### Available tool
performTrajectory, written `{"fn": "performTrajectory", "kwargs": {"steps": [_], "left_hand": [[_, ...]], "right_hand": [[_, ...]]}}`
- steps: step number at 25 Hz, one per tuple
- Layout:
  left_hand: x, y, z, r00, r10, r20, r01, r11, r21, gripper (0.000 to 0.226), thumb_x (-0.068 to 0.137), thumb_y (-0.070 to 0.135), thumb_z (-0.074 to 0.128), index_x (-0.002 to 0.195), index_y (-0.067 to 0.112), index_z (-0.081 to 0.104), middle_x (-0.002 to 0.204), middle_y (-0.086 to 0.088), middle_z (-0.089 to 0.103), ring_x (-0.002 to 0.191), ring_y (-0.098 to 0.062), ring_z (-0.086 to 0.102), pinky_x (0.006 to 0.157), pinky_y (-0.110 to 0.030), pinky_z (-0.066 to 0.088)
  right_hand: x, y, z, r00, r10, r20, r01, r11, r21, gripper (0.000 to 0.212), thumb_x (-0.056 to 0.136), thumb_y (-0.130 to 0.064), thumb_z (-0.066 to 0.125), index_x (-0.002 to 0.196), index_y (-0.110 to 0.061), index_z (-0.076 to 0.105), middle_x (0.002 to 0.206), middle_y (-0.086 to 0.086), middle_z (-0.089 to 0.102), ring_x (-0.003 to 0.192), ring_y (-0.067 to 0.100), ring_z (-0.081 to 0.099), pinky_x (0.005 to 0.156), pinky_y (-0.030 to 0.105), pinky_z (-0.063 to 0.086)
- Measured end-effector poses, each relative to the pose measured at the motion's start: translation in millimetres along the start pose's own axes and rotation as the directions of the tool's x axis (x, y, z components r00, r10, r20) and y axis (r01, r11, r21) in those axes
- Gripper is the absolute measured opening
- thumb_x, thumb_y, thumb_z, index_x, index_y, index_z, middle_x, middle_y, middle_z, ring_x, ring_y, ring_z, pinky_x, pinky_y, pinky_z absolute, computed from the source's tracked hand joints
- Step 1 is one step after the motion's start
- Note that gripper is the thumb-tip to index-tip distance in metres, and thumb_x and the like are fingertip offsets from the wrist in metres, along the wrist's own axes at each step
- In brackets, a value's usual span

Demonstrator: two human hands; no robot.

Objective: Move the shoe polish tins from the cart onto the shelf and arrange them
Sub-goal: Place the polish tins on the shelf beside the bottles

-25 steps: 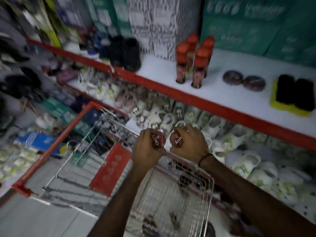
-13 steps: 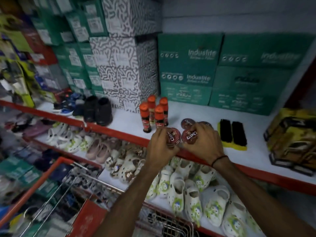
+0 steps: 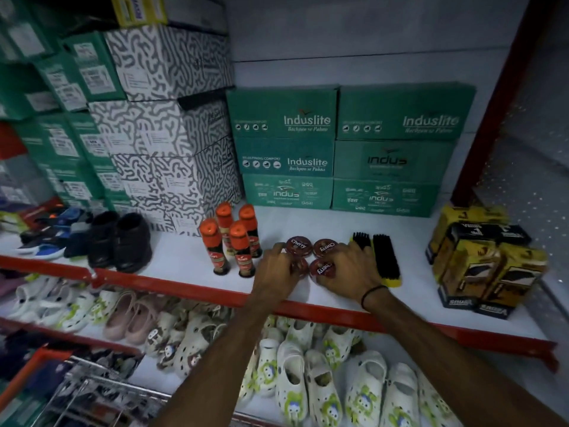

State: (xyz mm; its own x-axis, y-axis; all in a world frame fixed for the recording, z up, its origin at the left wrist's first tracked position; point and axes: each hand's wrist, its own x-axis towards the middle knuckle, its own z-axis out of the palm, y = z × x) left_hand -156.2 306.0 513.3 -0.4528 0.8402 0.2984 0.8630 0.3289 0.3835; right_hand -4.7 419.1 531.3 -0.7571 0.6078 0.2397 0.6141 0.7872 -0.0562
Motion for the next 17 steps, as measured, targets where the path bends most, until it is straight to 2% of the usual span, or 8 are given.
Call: {"fn": "performTrajectory", "kwargs": {"steps": [3, 6, 9, 13, 17], "left_hand": [[19.3, 5.2, -13.3, 0.992, 0.107, 0.069, -0.11, 0.993, 0.035, 0.053, 0.079, 0.019, 0.048, 0.129, 0.022, 0.066, 0.135, -0.005, 0.067, 0.118, -0.036, 0.062, 0.102, -0.046, 0.051], [27.9, 5.2, -9.9, 0.984, 0.077, 0.159, -0.096, 0.988, 0.117, 0.051, 0.086, 0.02, 0.055, 0.137, 0.024, 0.059, 0.133, -0.011, 0.068, 0.121, -0.037, 0.059, 0.102, -0.047, 0.05], [24.6, 5.9, -2.0, 0.99, 0.092, 0.11, -0.101, 0.991, 0.082, 0.05, 0.087, 0.013, 0.056, 0.136, 0.022, 0.062, 0.13, -0.013, 0.069, 0.118, -0.036, 0.062, 0.1, -0.044, 0.052], [26.2, 1.6, 0.5, 0.99, 0.108, 0.09, -0.117, 0.988, 0.097, 0.046, 0.088, 0.011, 0.056, 0.133, 0.019, 0.064, 0.127, -0.014, 0.071, 0.115, -0.036, 0.063, 0.099, -0.044, 0.052], [26.2, -2.3, 3.5, 0.991, 0.111, 0.078, -0.118, 0.988, 0.097, 0.044, 0.091, 0.01, 0.057, 0.132, 0.02, 0.064, 0.123, -0.014, 0.072, 0.112, -0.035, 0.064, 0.098, -0.045, 0.052]], "right_hand": [[16.2, 14.3, -3.9, 0.998, -0.036, 0.053, 0.035, 0.999, 0.006, 0.04, 0.086, -0.053, 0.055, 0.12, -0.036, 0.068, 0.126, -0.004, 0.067, 0.121, 0.027, 0.054, 0.099, 0.047, 0.037], [28.0, 18.5, -2.3, 0.983, -0.063, 0.171, 0.061, 0.998, 0.019, 0.038, 0.089, -0.047, 0.057, 0.125, -0.038, 0.065, 0.123, -0.001, 0.07, 0.127, 0.027, 0.053, 0.116, 0.062, 0.019], [30.8, 22.0, 5.1, 0.981, -0.056, 0.187, 0.046, 0.997, 0.056, 0.041, 0.09, -0.048, 0.057, 0.131, -0.042, 0.061, 0.13, -0.002, 0.068, 0.137, 0.025, 0.047, 0.119, 0.068, 0.004], [34.5, 26.0, 6.2, 0.978, -0.045, 0.204, 0.032, 0.997, 0.068, 0.043, 0.09, -0.052, 0.059, 0.132, -0.043, 0.06, 0.138, -0.003, 0.064, 0.142, 0.023, 0.043, 0.121, 0.065, 0.003], [35.3, 24.7, 6.2, 0.986, -0.051, 0.156, 0.039, 0.996, 0.081, 0.041, 0.089, -0.05, 0.061, 0.129, -0.042, 0.063, 0.124, 0.002, 0.071, 0.128, 0.025, 0.056, 0.12, 0.059, 0.016]]}}
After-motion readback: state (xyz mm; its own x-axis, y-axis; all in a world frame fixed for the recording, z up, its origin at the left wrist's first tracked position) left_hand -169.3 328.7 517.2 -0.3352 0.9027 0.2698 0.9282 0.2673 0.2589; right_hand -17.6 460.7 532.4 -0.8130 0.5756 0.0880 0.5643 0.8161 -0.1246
